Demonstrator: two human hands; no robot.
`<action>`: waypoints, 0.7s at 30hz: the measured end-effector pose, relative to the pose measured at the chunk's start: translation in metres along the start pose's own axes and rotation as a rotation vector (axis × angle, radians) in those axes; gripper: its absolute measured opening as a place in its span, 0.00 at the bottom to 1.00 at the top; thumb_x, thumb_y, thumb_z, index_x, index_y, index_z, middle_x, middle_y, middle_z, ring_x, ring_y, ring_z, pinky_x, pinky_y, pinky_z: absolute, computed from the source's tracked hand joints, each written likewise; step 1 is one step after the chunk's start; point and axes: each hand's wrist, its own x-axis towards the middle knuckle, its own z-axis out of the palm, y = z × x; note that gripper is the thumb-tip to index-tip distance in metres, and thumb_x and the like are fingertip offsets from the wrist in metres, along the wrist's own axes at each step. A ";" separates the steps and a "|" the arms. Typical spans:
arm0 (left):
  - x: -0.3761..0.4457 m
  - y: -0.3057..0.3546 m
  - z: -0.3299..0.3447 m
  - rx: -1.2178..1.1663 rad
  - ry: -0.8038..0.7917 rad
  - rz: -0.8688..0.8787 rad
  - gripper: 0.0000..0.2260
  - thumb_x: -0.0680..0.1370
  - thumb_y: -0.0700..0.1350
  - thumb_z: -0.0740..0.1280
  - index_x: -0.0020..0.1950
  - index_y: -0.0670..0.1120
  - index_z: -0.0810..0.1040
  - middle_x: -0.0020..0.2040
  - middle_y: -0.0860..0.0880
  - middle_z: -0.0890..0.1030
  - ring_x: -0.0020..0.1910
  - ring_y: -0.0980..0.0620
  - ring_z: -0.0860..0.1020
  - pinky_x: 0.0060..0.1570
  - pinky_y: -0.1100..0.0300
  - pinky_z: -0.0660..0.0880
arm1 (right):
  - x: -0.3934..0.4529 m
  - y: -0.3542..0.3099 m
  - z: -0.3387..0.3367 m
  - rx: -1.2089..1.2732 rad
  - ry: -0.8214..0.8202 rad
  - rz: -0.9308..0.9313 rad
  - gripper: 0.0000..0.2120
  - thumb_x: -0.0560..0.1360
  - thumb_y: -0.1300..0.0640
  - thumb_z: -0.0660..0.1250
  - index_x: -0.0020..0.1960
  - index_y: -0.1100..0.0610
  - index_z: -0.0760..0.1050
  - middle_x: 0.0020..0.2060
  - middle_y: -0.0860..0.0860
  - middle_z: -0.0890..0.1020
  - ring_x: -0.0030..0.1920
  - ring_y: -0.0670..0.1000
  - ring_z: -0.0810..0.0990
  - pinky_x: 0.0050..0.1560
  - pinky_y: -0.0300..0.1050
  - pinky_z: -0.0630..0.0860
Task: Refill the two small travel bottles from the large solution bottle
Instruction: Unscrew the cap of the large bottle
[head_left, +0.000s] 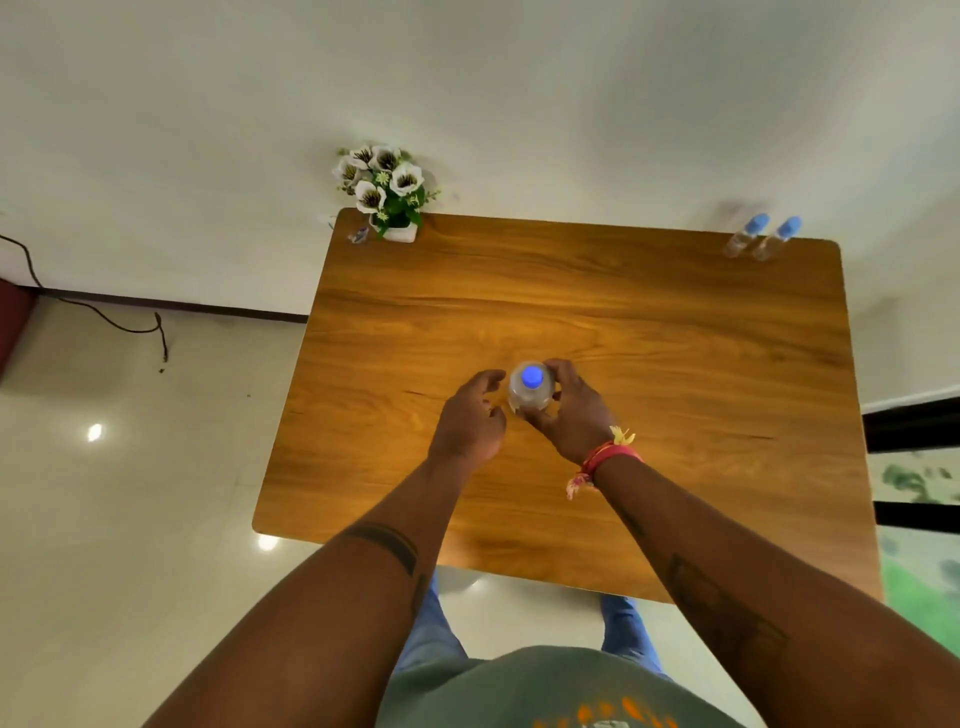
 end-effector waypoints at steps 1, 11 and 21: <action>-0.001 0.001 -0.001 0.004 -0.001 0.006 0.22 0.81 0.40 0.66 0.75 0.52 0.71 0.71 0.51 0.76 0.66 0.49 0.78 0.59 0.53 0.77 | 0.000 -0.001 0.000 -0.009 -0.011 0.003 0.34 0.69 0.48 0.78 0.70 0.48 0.66 0.64 0.50 0.78 0.60 0.54 0.79 0.55 0.48 0.77; -0.017 0.033 -0.029 0.068 -0.015 0.143 0.23 0.81 0.41 0.65 0.76 0.50 0.70 0.72 0.48 0.75 0.69 0.48 0.76 0.58 0.47 0.80 | -0.018 -0.038 -0.044 -0.242 -0.029 -0.090 0.38 0.70 0.44 0.76 0.75 0.47 0.63 0.67 0.53 0.71 0.67 0.58 0.72 0.63 0.57 0.74; -0.015 0.036 -0.014 0.017 -0.092 0.190 0.23 0.74 0.43 0.75 0.68 0.52 0.76 0.60 0.51 0.83 0.56 0.53 0.80 0.51 0.56 0.77 | -0.006 -0.068 -0.043 -0.472 -0.098 -0.189 0.16 0.78 0.50 0.67 0.65 0.50 0.75 0.54 0.54 0.74 0.51 0.57 0.78 0.46 0.49 0.77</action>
